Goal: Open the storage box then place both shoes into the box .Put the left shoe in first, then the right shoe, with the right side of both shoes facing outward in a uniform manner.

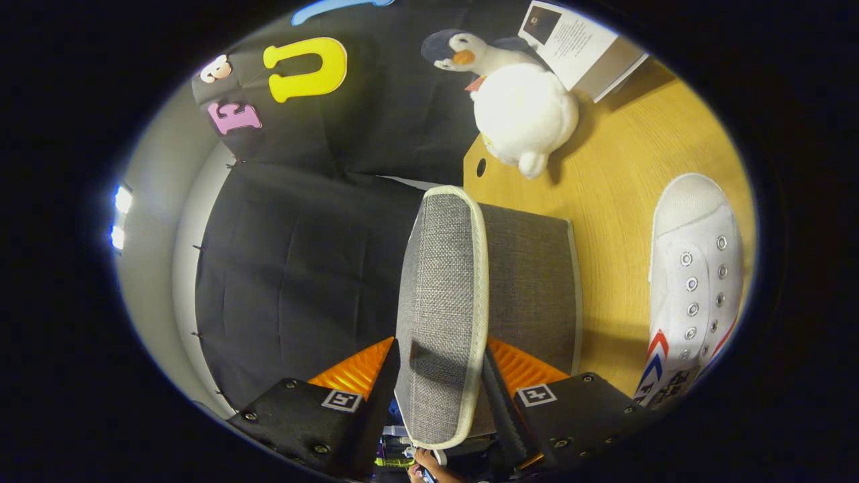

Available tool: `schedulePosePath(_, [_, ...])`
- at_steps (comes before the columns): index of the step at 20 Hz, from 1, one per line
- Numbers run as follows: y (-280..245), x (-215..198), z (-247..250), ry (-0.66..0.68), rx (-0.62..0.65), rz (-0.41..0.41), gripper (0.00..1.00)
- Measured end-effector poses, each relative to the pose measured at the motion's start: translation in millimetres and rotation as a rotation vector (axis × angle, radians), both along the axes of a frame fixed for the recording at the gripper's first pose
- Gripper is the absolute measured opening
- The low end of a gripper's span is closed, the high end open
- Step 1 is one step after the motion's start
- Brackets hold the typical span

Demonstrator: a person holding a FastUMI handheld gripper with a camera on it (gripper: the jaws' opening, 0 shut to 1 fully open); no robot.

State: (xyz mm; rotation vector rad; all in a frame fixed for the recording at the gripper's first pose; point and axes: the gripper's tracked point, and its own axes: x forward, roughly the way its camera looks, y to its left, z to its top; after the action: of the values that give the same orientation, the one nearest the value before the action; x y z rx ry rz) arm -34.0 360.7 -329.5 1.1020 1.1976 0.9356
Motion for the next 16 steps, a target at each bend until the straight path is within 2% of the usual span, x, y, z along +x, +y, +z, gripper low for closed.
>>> schedulePosePath(1, [0.7,-3.3,7.3,-0.011,0.021,0.026,0.69])
schedulePosePath(3, [-5.1,-2.0,6.5,-0.048,-0.031,0.018,0.35])
schedulePosePath(4, [-1.6,-2.9,12.4,-0.031,-0.015,0.027,0.18])
schedulePosePath(5, [3.3,-5.4,11.7,-0.030,-0.024,0.034,0.15])
schedulePosePath(6, [-0.6,-4.9,17.0,-0.038,-0.020,0.045,0.08])
schedulePosePath(16, [29.6,1.9,111.5,-0.167,0.045,0.109,0.08])
